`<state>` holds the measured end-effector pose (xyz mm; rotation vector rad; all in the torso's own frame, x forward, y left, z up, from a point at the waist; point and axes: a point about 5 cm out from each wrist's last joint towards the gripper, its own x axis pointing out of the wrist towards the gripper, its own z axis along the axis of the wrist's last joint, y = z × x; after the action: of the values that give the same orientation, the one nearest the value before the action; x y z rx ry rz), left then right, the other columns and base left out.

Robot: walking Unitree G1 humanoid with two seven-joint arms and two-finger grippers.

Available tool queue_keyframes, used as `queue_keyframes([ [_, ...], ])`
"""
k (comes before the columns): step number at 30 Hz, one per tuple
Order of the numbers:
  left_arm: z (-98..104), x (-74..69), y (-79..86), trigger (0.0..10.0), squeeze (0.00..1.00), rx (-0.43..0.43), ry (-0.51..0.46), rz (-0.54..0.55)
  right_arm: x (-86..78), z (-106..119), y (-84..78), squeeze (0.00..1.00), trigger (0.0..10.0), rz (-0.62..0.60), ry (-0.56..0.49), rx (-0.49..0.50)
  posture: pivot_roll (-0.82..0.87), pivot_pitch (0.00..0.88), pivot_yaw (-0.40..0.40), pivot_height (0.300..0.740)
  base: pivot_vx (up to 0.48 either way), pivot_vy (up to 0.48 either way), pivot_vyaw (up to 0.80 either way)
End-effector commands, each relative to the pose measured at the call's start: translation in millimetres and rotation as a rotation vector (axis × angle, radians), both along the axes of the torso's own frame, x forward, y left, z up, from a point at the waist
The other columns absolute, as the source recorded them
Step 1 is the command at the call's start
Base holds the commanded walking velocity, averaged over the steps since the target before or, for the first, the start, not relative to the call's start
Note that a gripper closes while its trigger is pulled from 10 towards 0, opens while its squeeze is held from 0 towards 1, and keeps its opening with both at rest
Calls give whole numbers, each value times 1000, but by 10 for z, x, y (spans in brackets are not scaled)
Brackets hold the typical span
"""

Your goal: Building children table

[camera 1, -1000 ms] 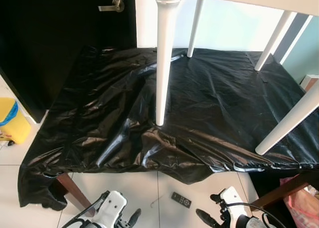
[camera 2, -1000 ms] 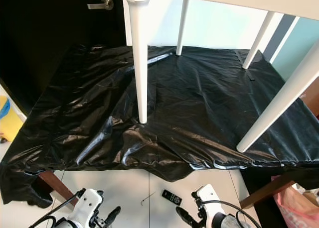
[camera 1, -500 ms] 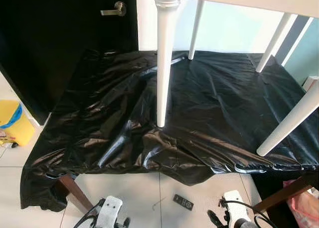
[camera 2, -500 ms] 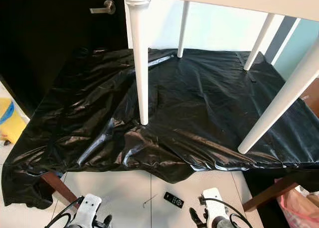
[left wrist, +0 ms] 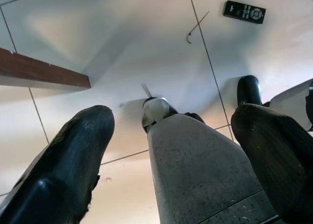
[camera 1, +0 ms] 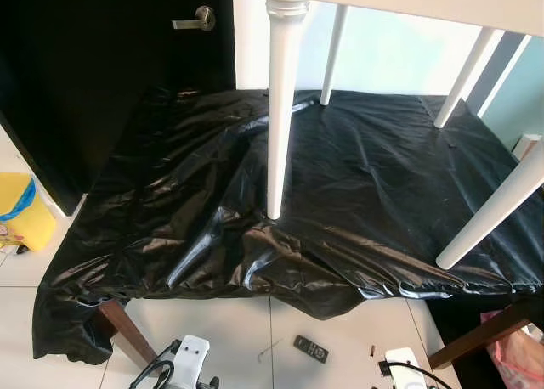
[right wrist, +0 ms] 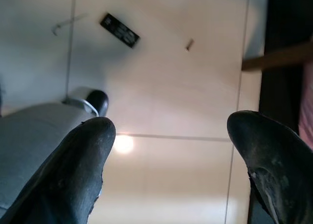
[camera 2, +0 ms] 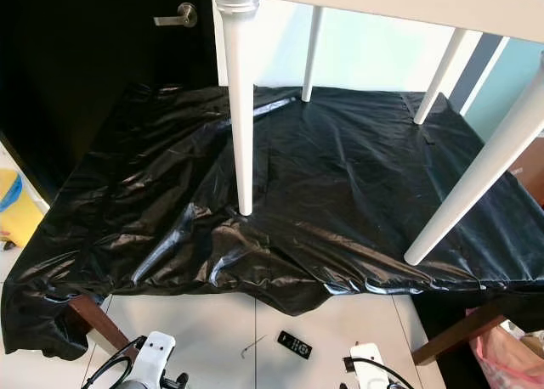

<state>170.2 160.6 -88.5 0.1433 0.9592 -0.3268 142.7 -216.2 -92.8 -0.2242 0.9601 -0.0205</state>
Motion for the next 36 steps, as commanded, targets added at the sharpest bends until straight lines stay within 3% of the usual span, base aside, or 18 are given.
queue_keyframes([
  [1,-75,-136,81,10000,0,108,43,77,-40,-18,-28,0,10000,-28,27,-16,60,0,-62,740,0,0,0],
  [11,-106,-186,39,10000,0,122,71,67,-52,-43,28,0,10000,-21,55,-38,58,0,-75,740,0,0,95],
  [16,-65,-97,28,10000,0,189,-1,-46,-68,-65,98,0,10000,-4,77,-43,57,0,-85,740,0,0,800],
  [21,-43,-42,91,10000,0,218,-6,1,-66,-68,108,0,10000,17,85,-47,65,0,-79,740,0,0,800],
  [32,-30,5,-13,10000,0,232,-22,-90,-117,-83,87,0,10000,32,106,-57,48,0,-75,740,0,0,800],
  [36,-42,-16,-5,10000,0,221,-2,-57,-137,-86,64,0,10000,29,113,-60,57,0,-75,740,0,0,800],
])
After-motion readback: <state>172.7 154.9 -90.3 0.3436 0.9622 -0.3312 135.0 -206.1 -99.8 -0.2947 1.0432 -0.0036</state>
